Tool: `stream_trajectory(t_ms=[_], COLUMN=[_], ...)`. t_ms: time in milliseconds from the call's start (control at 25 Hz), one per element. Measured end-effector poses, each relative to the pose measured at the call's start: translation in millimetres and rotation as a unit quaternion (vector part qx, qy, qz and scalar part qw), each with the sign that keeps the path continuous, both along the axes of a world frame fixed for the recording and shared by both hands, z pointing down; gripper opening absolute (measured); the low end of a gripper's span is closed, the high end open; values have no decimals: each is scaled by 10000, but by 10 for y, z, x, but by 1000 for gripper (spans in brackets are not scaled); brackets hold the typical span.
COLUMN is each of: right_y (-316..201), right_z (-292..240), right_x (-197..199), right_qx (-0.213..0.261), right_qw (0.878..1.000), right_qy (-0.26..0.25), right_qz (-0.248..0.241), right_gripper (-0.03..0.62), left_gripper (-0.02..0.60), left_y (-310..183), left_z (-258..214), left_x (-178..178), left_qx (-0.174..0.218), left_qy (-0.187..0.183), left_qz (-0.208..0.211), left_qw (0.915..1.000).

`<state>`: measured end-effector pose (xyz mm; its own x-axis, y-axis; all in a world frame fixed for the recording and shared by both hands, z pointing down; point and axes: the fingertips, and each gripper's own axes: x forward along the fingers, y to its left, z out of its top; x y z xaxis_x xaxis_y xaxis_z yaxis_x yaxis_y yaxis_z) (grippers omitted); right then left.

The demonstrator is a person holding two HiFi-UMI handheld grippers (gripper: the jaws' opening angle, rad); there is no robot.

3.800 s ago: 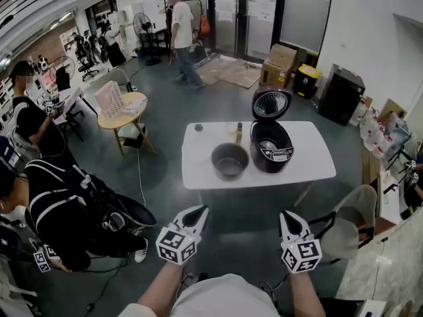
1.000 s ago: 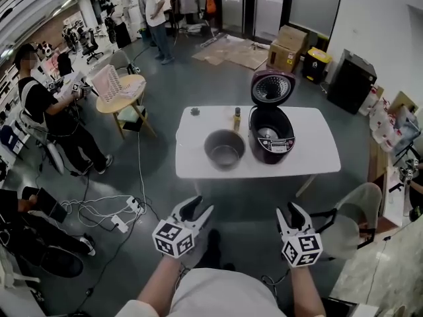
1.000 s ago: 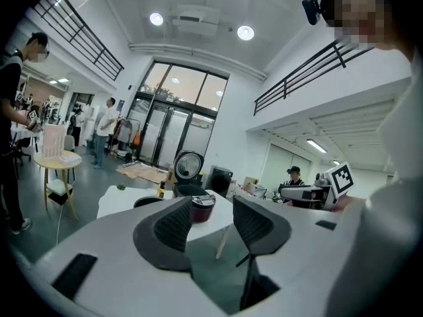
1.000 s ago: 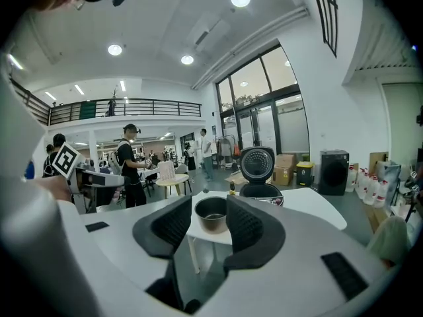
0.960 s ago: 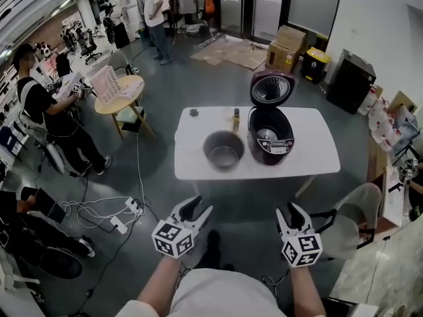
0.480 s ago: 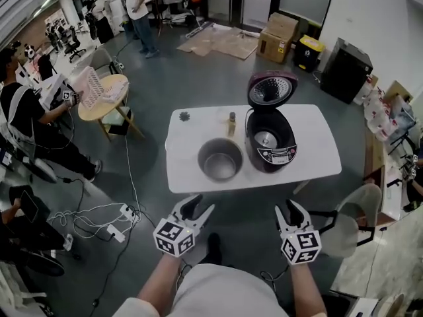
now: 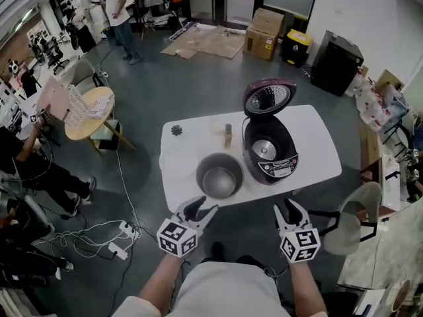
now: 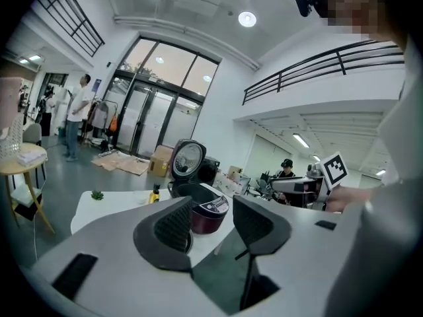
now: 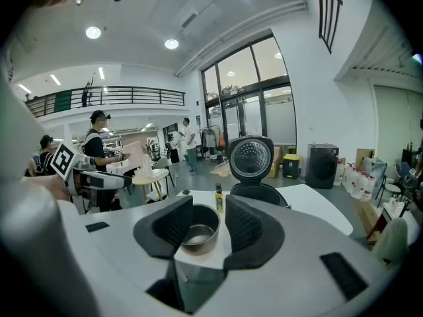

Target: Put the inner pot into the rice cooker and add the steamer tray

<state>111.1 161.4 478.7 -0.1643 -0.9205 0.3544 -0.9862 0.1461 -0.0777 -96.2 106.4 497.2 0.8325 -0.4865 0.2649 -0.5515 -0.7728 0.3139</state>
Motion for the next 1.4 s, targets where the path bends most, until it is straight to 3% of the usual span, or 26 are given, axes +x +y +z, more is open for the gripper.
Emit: stream_trajectory(t_ms=[400, 720, 1400], right_y=[-345, -799, -1858], right_z=[122, 199, 344], right_x=[14, 296, 1110], right_qx=[-167, -240, -470], right_qw=[9999, 9995, 9895], right_qy=[12, -1, -32], right_qz=[25, -198, -1370], right_gripper=[167, 167, 167], left_gripper=[209, 209, 209], left_y=[-358, -682, -1357], left_z=[105, 181, 231], left_x=[14, 250, 1096], left_qx=[-143, -227, -308], left_qy=[-32, -111, -209], left_qz=[-11, -286, -1265], left_qw=[9999, 9993, 9913])
